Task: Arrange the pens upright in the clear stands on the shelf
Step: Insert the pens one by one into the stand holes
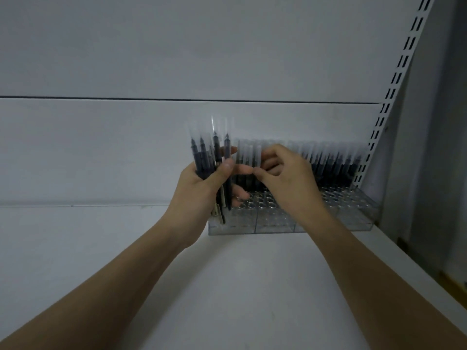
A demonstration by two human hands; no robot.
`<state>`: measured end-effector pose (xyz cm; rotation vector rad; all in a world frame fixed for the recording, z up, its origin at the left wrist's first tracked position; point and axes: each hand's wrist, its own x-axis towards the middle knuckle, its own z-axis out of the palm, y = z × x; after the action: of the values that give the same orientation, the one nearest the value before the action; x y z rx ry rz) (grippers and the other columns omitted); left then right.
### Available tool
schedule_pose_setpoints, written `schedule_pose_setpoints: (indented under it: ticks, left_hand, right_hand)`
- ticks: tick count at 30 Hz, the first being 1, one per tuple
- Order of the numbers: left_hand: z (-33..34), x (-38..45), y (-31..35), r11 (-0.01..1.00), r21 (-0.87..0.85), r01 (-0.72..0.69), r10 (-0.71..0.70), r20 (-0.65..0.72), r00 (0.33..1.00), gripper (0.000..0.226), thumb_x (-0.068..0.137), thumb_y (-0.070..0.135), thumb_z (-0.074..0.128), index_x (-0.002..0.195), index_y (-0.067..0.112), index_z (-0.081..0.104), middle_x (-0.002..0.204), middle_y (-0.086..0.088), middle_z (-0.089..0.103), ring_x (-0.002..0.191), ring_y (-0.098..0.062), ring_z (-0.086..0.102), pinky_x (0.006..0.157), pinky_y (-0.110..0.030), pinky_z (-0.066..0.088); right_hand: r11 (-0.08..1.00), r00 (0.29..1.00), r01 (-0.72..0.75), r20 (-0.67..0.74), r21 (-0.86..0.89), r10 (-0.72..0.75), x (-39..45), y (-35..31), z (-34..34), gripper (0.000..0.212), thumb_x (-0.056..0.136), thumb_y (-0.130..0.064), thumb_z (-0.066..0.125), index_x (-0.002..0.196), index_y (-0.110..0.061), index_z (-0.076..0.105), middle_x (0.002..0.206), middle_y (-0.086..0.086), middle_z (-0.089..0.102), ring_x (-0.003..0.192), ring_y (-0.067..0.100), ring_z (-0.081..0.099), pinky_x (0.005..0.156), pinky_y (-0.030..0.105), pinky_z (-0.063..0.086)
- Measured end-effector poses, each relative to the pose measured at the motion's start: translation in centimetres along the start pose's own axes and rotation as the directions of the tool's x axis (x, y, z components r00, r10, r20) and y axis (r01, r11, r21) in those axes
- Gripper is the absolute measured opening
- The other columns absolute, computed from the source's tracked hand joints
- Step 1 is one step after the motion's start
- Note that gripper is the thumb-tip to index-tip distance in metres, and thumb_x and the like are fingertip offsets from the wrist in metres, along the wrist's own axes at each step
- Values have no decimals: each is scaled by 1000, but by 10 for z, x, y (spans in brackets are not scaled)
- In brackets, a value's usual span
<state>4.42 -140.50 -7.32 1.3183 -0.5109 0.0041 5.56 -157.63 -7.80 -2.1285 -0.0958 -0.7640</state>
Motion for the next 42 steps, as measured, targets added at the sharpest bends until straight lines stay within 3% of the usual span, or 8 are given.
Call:
schedule_pose_setpoints:
  ticks: [6,13,17,21,28,34,38,42]
  left_hand:
    - [-1,1,2,1000,2,-7,7,1,1000,14,100,17,53,97,13,66,100,-7,76,61,-21,65,54,-30,53]
    - [0,-2,2,994,-88,66,-61,55,997,21,100,17,52,113,6,63,93,-12,75,58,-26,68,54,-29,56]
    - [3,-3,-1,995,-62,78,-71,104,992,21,100,17,51,113,8,65,92,-14,74,61,-29,69,56,-31,57]
    - [5,-4,-4,997,-33,74,-69,125,990,21,98,18,52,112,10,66,95,-13,75,64,-30,70,60,-34,58]
    - [7,-5,-7,998,10,67,-67,192,979,24,98,14,52,119,9,62,102,-14,75,73,-31,71,65,-36,61]
    - [4,-3,-8,999,26,43,-47,170,984,25,98,13,51,120,8,62,102,-12,75,71,-30,70,59,-36,59]
    - [2,-2,-7,999,-34,36,-31,126,992,24,96,15,52,115,4,62,100,-15,74,63,-31,69,59,-36,59]
    - [-7,6,-5,996,43,-79,80,-10,997,15,101,11,49,108,6,60,74,-6,66,42,-22,49,45,-29,44]
  right_hand:
    - [999,1000,-13,1,-29,13,0,-5,-4,21,87,-23,76,102,-19,61,81,-8,63,72,5,62,68,23,53]
    - [972,975,168,-173,162,-140,-5,-26,-16,19,90,-21,71,107,-22,61,84,-10,60,73,5,59,67,15,50]
    - [927,992,124,-40,354,-118,-8,-33,-14,14,95,-26,65,109,-25,64,92,-7,67,81,8,65,71,25,53]
    - [883,993,66,51,465,-102,-10,-37,-14,28,90,-16,71,116,-22,64,88,-9,70,79,2,67,71,17,52]
    - [838,997,66,-69,542,-33,-5,-36,-22,30,89,-13,73,116,-21,62,92,0,72,74,7,67,70,19,52]
    - [813,998,36,19,582,-58,-4,-36,-25,41,89,-11,73,126,-21,59,96,10,74,79,14,70,73,24,55]
    - [768,989,82,-148,635,17,3,-32,-37,40,90,-8,70,124,-25,57,97,10,74,84,20,72,74,29,58]
    - [800,928,160,-363,579,77,10,-23,-55,41,92,-4,67,127,-19,53,87,4,73,82,16,73,71,24,56]
